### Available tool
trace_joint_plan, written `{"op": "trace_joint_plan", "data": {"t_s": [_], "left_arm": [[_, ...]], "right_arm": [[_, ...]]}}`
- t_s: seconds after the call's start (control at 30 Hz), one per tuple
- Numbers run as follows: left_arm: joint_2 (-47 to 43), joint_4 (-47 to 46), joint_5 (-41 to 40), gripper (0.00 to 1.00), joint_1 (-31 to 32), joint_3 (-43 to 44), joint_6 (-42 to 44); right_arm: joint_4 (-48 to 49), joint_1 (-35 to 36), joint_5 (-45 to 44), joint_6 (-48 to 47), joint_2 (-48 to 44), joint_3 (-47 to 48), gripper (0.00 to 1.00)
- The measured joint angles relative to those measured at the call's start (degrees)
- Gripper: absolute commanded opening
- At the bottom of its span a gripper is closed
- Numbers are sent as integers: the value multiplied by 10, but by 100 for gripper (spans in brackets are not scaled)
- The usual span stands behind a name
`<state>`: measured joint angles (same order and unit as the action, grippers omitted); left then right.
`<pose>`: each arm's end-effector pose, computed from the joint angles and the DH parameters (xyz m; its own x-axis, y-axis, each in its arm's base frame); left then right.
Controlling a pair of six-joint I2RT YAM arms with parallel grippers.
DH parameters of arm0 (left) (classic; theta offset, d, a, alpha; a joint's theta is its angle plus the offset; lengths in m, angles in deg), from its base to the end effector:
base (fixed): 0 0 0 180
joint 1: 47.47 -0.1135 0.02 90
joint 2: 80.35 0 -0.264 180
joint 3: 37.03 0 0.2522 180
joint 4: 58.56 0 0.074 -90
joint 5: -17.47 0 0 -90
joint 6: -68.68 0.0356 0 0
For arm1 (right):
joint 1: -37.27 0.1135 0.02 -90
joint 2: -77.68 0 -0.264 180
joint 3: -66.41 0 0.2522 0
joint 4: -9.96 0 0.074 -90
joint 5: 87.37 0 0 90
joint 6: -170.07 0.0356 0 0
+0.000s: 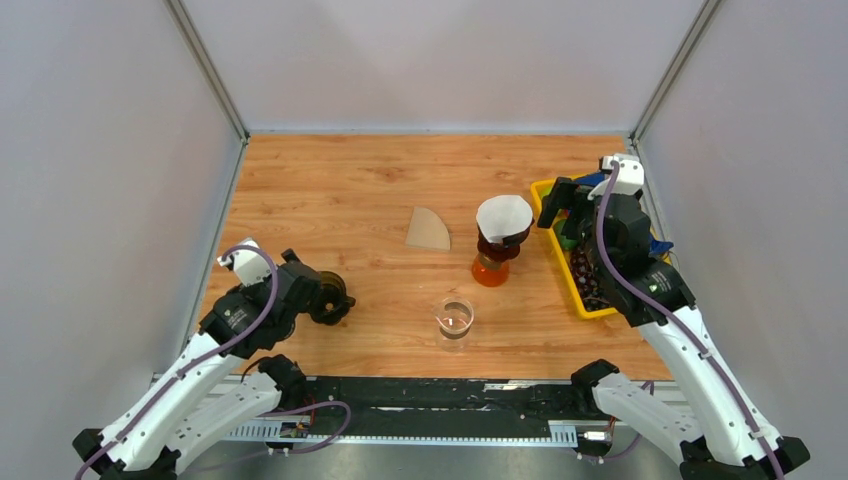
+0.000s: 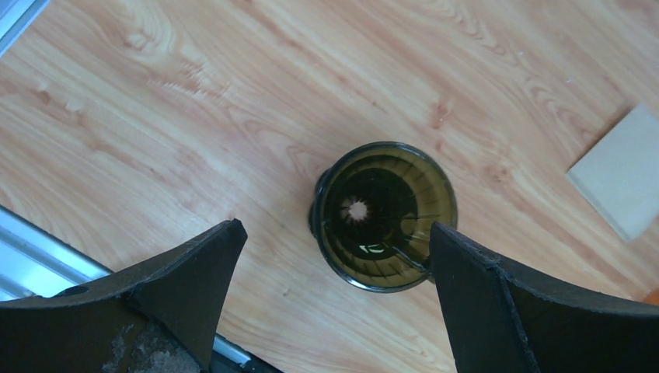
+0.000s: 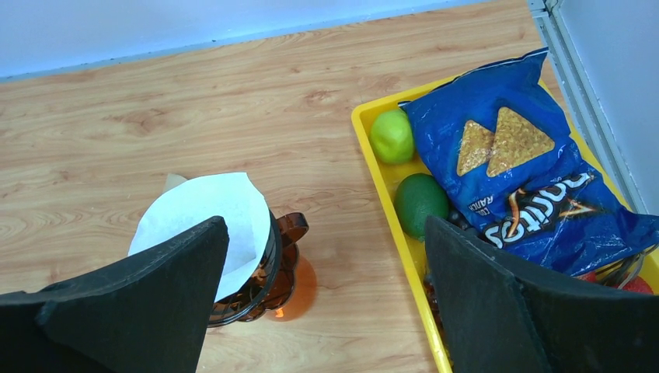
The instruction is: Place the coffee filter in the dripper
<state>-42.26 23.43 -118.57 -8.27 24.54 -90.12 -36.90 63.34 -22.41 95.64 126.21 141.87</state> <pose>0.0899 -0.0402 0.2927 -0.3763 -0.5282 -0.7612 -0.5628 0.7829 -0.2650 0.1592 0.0611 0.3893 -0.3059 0.1211 -0.9443 0.0429 0.9926 0.1134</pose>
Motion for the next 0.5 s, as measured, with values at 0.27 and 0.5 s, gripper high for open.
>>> {"op": "trace_joint_plan", "data": {"t_s": [0.27,0.5], "left_arm": [[-10,-67,50,100,-80,-63,31],[-1,-161,137,88,-156,-132,85]], "right_arm": [[9,0,0,-5,-5,-6,100],[9,0,1,-7,-5,-6,100]]}}
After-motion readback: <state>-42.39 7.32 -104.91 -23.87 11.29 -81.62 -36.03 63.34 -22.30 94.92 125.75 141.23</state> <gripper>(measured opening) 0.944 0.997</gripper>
